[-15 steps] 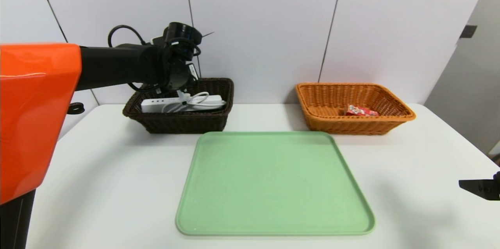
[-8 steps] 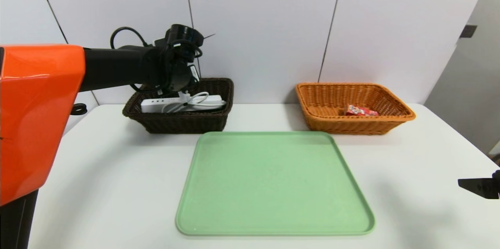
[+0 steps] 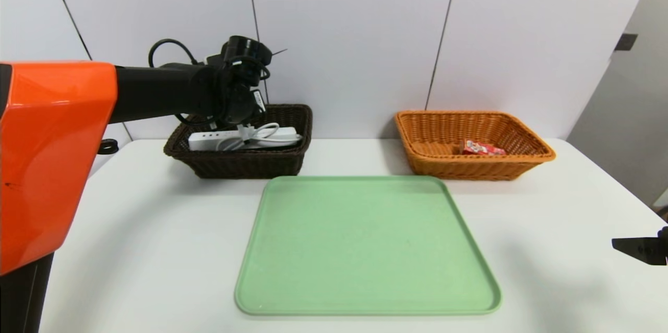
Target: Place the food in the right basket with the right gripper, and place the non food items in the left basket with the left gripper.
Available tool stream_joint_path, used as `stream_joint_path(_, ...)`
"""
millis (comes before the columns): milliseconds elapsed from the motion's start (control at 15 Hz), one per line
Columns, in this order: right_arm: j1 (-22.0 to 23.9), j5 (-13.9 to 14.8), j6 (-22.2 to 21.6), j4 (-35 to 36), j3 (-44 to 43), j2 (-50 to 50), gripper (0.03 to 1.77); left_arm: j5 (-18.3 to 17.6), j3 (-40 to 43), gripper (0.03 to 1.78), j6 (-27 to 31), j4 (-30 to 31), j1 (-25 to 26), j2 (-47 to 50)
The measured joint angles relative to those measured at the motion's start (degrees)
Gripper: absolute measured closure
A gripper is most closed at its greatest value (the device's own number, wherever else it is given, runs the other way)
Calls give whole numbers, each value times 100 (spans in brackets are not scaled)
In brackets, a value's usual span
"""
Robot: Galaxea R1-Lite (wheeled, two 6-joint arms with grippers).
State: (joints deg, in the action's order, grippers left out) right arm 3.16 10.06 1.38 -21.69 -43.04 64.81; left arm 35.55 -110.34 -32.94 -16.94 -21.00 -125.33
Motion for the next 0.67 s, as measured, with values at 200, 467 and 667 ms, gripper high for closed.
stream_joint_path(200, 1, -2, -1, 2, 5, -11, 10, 15, 9, 147, 4, -24, 0, -2)
stream_joint_path(467, 1, 0, 2, -9, 7, -23, 10, 23, 9, 92, 11, -11, 6, -2)
stream_joint_path(667, -10, 0, 13, -11, 7, -34, 10, 23, 4, 65, 11, -13, 11, 0)
